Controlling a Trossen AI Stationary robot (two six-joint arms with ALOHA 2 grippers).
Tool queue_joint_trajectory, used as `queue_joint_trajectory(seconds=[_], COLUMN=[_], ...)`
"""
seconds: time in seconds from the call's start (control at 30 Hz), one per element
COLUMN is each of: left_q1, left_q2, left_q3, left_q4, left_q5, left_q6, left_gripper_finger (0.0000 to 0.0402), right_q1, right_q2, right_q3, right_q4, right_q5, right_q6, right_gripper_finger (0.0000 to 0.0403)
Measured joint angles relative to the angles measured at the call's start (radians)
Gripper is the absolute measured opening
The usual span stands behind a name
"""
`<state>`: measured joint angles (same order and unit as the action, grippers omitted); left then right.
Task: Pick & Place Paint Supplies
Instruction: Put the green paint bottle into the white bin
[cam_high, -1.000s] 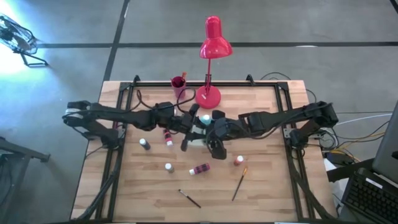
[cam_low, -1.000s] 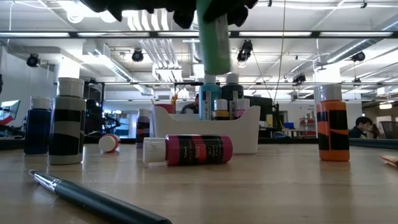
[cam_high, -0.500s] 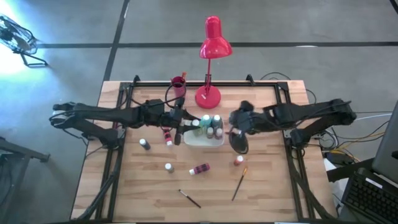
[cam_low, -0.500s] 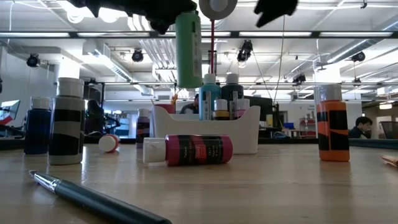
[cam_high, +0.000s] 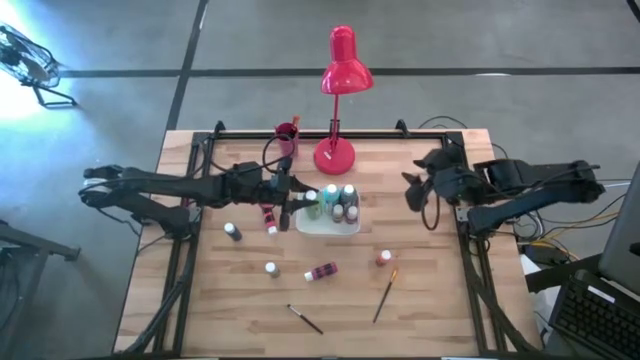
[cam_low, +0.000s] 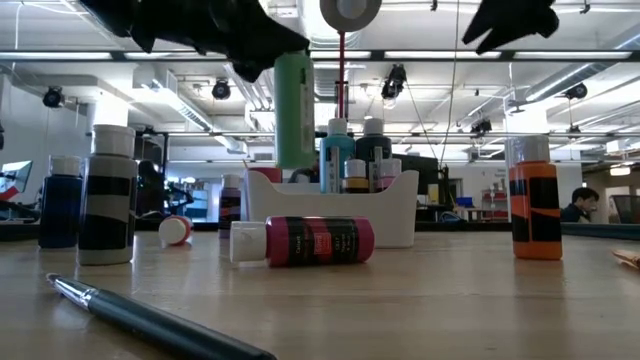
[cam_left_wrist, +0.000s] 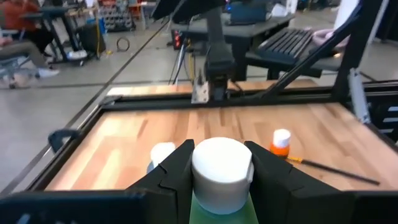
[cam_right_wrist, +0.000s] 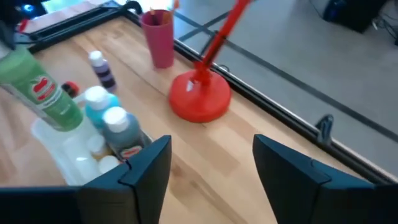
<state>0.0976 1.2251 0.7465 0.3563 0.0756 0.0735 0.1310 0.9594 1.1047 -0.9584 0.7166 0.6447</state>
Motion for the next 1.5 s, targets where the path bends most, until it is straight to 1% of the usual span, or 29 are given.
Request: queue_joint_trajectory(seconds=[0.17,0.33,0.5,0.83,1.07,1.37,1.5], left_q1=[0.011,0.013,0.023,0.066,0.091,0.112,0.117], left_q2=[-0.004,-0.004,-0.004,-0.004,-0.004,-0.004,0.003], left_q3=[-0.012,-0.011,-0.014,-0.015,-0.015,-0.034,-0.049], left_q4=[0.045,0.036,0.035,0.033,0.029,0.022,0.062], left_q5=[0.001,0.001,0.002,0.002,0.011,0.014,0.044], left_q6=[-0.008,-0.001,0.000,0.001,-0.004,-0.024,-0.025], left_gripper_finger=[0.0122,0.0122,0.0122,0.0122,0.0122,0.0122,0.0122], right_q1=[-0.033,-0.058,-0.063,-0.062,-0.062,-0.062,-0.063], right_q2=[-0.067,-0.087,-0.076,-0.030,-0.005,-0.002,-0.001], right_q3=[-0.070,-0.099,-0.076,-0.007,0.018,-0.004,-0.010], right_q4=[0.006,0.015,0.023,0.029,0.029,0.030,0.031], right_q5=[-0.002,-0.002,-0.001,-0.001,-0.001,0.000,0.014], right_q6=[0.011,0.034,0.022,-0.070,-0.136,-0.188,-0.196], right_gripper_finger=[0.0204,0.0189,0.0173,0.0134,0.0106,0.0070,0.0064])
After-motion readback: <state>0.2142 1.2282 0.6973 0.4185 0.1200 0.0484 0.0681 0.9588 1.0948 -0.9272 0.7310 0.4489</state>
